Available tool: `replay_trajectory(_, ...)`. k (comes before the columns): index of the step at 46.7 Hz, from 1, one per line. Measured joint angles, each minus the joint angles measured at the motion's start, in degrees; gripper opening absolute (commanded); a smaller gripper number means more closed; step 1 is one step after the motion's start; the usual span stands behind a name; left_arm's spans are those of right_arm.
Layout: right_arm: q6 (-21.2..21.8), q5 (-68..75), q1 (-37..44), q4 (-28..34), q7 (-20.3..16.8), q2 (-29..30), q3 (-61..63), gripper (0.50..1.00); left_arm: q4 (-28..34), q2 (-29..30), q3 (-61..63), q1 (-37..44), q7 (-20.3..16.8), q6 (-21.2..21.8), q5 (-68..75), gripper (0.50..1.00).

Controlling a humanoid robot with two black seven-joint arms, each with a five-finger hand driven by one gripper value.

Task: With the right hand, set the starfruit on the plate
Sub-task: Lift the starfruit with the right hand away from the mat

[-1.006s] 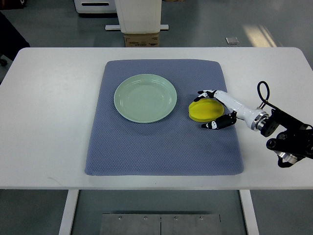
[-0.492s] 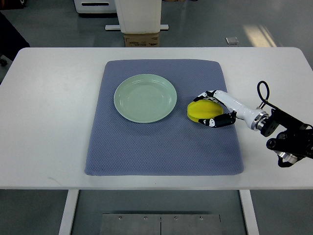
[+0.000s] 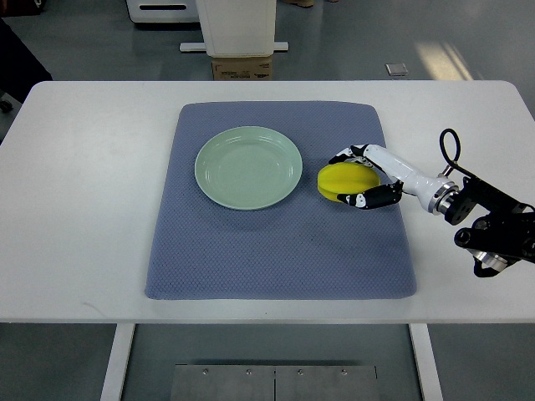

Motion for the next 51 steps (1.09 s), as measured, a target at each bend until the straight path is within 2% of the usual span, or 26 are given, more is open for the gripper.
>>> replay_trajectory(22, 0.0, 0.9, 4.0, 0.0, 1.1, -1.7, 2.4, 0.500, 0.0, 0.0, 0.0, 0.0, 0.0, 0.0, 0.0, 1.000)
replay_trajectory(36, 6.7, 1.0, 8.2, -0.5, 1.1, -7.6, 4.7, 0.500, 0.0, 0.0, 0.0, 0.0, 0.0, 0.0, 0.0, 1.000)
replay_trajectory(51, 8.9, 1.1, 8.3, -0.6, 0.7, -7.6, 7.4, 0.500, 0.0, 0.0, 0.0, 0.0, 0.0, 0.0, 0.0, 1.000)
